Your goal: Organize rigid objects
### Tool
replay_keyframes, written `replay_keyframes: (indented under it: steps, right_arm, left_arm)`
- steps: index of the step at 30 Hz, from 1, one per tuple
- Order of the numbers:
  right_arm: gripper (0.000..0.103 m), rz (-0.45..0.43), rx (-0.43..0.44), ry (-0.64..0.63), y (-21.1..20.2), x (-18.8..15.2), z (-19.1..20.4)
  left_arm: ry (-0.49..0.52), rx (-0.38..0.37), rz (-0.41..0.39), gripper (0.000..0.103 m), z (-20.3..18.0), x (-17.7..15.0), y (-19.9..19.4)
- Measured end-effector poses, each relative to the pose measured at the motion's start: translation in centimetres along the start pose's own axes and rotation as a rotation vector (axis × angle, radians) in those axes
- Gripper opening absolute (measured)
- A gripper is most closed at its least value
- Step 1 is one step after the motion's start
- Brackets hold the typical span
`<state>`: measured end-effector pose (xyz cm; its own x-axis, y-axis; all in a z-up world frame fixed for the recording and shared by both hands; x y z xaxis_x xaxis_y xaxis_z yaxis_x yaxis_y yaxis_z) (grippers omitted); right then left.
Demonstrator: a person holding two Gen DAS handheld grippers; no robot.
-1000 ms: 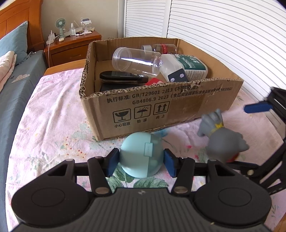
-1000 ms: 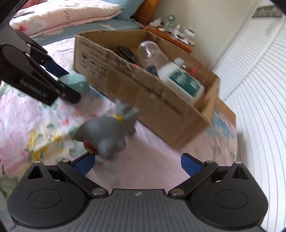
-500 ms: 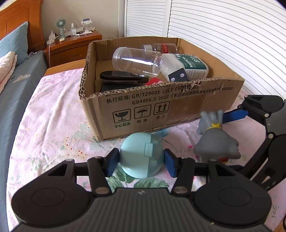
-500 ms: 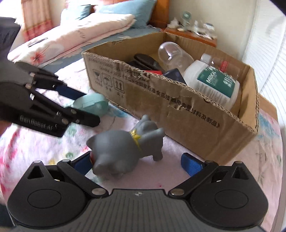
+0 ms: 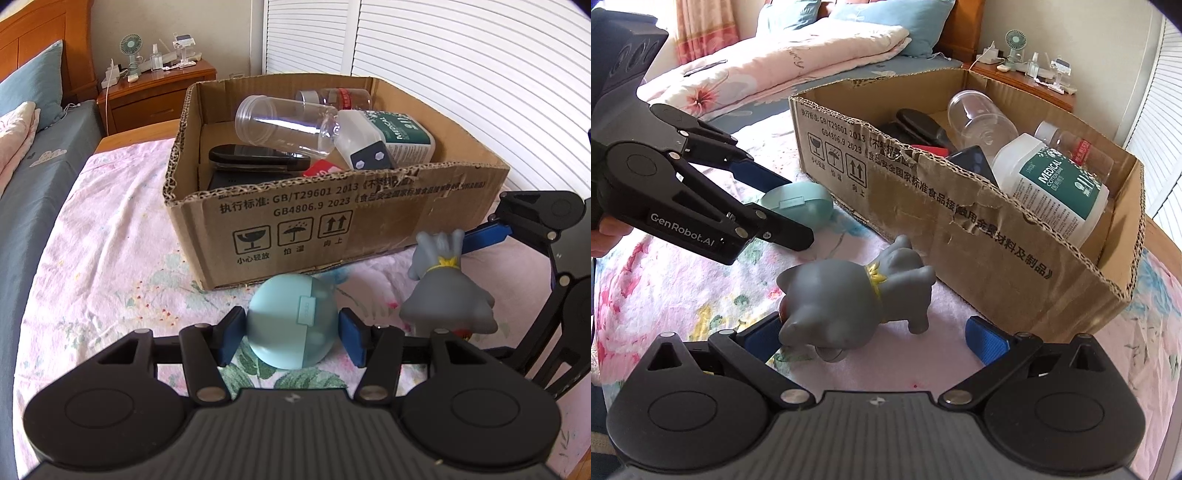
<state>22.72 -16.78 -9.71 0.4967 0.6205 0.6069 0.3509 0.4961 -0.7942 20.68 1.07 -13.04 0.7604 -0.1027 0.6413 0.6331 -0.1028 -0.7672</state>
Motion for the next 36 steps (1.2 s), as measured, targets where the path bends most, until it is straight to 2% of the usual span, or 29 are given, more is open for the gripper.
replay_keyframes:
  steps: [9, 15, 22, 29, 36]
  right_arm:
    - [0.103, 0.086, 0.030, -0.024, 0.3, 0.9, 0.2]
    - [0.102, 0.075, 0.022, -0.110, 0.4, 1.3, 1.5]
    - [0.079, 0.069, 0.015, -0.143, -0.6, 2.1, 2.3]
    - [0.078, 0.084, -0.008, -0.123, -1.6, 1.9, 2.7]
    - [0.078, 0.047, -0.028, -0.064, -4.3, 2.2, 2.4]
  left_arm:
    - [-0.015, -0.008, 0.007, 0.056, 0.0, 0.1, 0.0]
    - [-0.021, -0.014, 0.011, 0.056, 0.0, 0.0, -0.1]
    - [-0.033, -0.029, 0.013, 0.052, 0.1, 0.1, -0.1]
    - [-0.007, -0.061, 0.032, 0.052, 0.2, -0.1, -0.4]
    - [0.058, -0.099, 0.050, 0.052, 0.1, -0.1, -2.4]
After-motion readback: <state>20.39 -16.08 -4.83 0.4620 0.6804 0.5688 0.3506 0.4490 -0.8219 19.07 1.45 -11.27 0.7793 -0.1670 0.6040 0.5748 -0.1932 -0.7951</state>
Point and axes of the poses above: each gripper's, at about its wrist camera, not at the fingertips, and y roughly the way its jaws point, z to its left, x to its top, the point moved 6 cm from there along y, roughly the way its jaws point, and after that the axes turned 3 degrees about x, right-handed, at the moved point
